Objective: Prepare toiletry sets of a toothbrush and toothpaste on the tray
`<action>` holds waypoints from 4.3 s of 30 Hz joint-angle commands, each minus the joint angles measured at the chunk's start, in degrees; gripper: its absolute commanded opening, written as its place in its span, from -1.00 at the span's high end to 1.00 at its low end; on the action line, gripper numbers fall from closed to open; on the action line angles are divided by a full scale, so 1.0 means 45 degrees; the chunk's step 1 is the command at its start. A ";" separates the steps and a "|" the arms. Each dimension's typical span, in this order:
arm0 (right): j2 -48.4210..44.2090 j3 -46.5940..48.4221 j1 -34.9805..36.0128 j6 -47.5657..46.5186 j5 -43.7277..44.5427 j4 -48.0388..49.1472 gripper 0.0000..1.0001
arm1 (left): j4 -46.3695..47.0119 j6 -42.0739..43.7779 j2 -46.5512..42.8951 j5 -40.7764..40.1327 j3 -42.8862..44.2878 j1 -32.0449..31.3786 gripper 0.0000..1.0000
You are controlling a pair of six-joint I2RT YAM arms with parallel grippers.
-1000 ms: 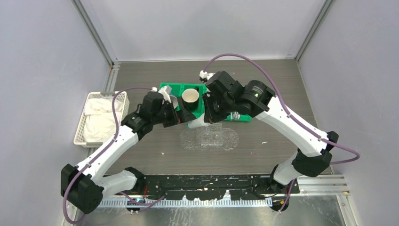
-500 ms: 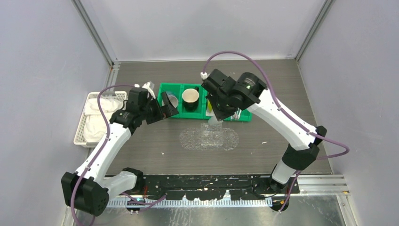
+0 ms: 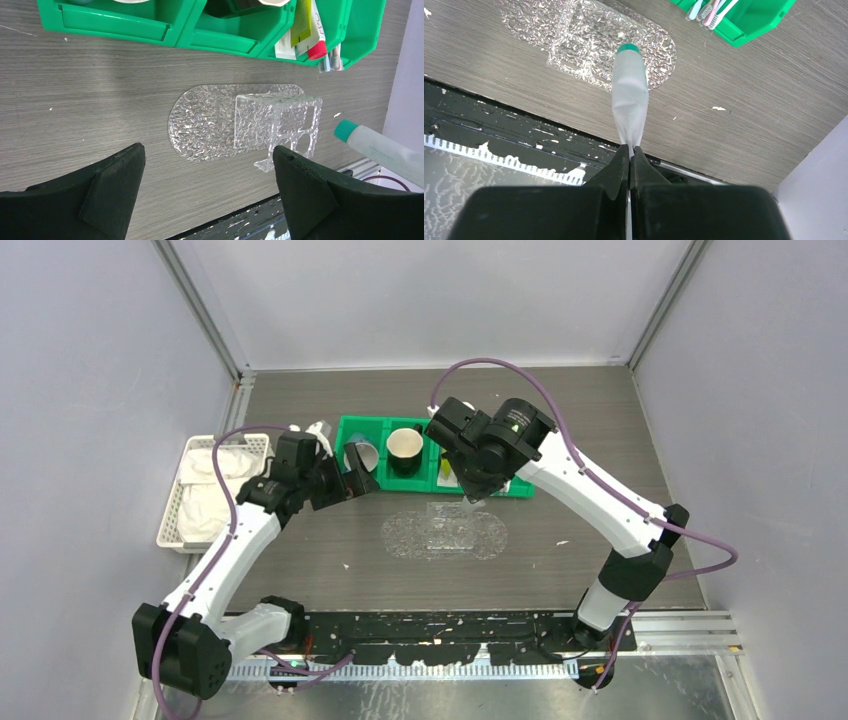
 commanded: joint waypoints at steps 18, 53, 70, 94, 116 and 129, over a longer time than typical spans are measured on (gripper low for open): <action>0.1058 0.0049 -0.0096 -0.0769 -0.0500 0.0181 0.98 | 0.0390 0.0324 -0.0024 0.0261 -0.0287 -0.0007 -1.00; 0.1664 0.0706 -0.0670 -0.1139 -0.0649 0.0854 0.98 | 0.0730 0.0424 -0.0027 0.0499 -0.0820 0.0265 -1.00; 0.1848 -0.0506 -0.0827 -0.1207 -0.1070 0.1754 0.98 | 0.0711 0.0536 -0.0168 0.0592 -0.1006 0.0489 -1.00; 0.2418 -0.2183 -0.1555 -0.1381 -0.1356 0.2978 0.98 | 0.1070 0.0726 0.0141 0.0924 -0.1260 0.0900 -1.00; 0.2111 -0.1609 -0.1773 -0.1396 -0.1731 0.3001 -0.28 | 0.1078 0.0814 0.0294 0.1063 -0.1230 0.1144 -1.00; 0.1670 -0.1267 -0.4632 -0.0884 -0.2331 0.6599 0.04 | 0.0898 0.0815 0.0093 0.0878 -0.1250 0.1163 -0.99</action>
